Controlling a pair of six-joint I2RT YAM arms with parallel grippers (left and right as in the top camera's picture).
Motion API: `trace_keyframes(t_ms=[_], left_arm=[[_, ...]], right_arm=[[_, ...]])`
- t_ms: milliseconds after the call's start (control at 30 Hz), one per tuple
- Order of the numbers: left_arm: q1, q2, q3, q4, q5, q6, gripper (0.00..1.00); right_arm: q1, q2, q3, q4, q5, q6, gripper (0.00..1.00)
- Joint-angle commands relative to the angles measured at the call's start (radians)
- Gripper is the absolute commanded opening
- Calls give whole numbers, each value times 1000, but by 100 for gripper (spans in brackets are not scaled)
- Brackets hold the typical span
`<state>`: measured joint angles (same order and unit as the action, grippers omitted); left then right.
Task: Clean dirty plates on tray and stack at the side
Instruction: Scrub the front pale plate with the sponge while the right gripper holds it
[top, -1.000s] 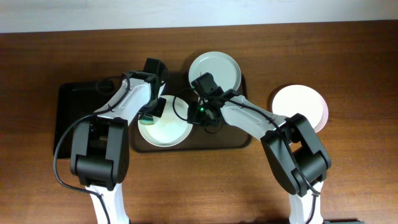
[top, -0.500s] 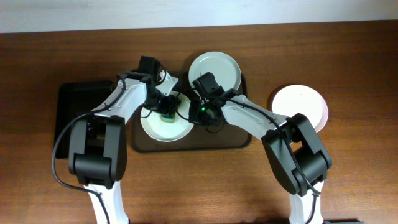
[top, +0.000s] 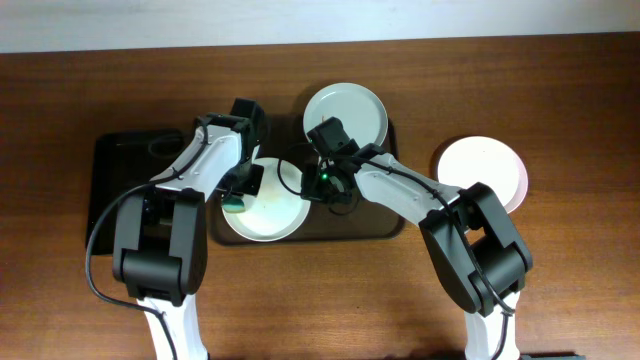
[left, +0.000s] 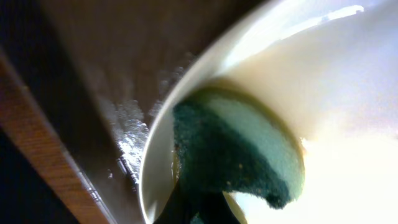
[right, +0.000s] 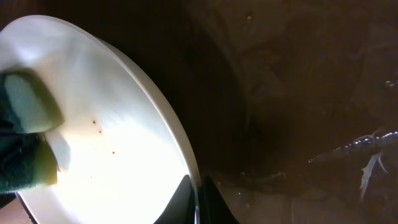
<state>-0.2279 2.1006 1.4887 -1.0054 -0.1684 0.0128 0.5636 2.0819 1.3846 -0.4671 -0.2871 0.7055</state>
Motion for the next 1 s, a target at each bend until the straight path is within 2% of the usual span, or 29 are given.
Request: trace_keyframes(t_ms=[0, 67, 133, 267, 367, 433, 567, 700, 833, 900, 967], left_arm=[[2, 31, -26, -10, 416, 253, 0], [2, 31, -26, 3, 524, 296, 0], [2, 31, -26, 35, 532, 296, 1], [3, 31, -26, 183, 511, 186, 1], [3, 31, -26, 328, 331, -9, 0], [2, 31, -26, 336, 142, -117, 1], [4, 31, -26, 229, -92, -140, 0], [4, 31, -26, 85, -208, -140, 1], [3, 31, -26, 17, -162, -139, 0], [3, 31, -26, -16, -29, -120, 0], [3, 31, -26, -27, 164, -14, 0]], right_arm=[[-8, 8, 5, -3, 28, 6, 4], [-8, 8, 5, -3, 28, 6, 4], [-8, 8, 5, -3, 28, 6, 4], [-8, 8, 5, -3, 28, 6, 4], [-8, 8, 5, -3, 29, 6, 4], [-8, 8, 5, -4, 29, 6, 4], [-8, 8, 5, -3, 29, 6, 4], [-8, 8, 5, 0, 28, 6, 4], [-8, 8, 5, 0, 28, 6, 4], [-8, 8, 5, 0, 28, 6, 4], [-8, 8, 5, 0, 28, 6, 4]])
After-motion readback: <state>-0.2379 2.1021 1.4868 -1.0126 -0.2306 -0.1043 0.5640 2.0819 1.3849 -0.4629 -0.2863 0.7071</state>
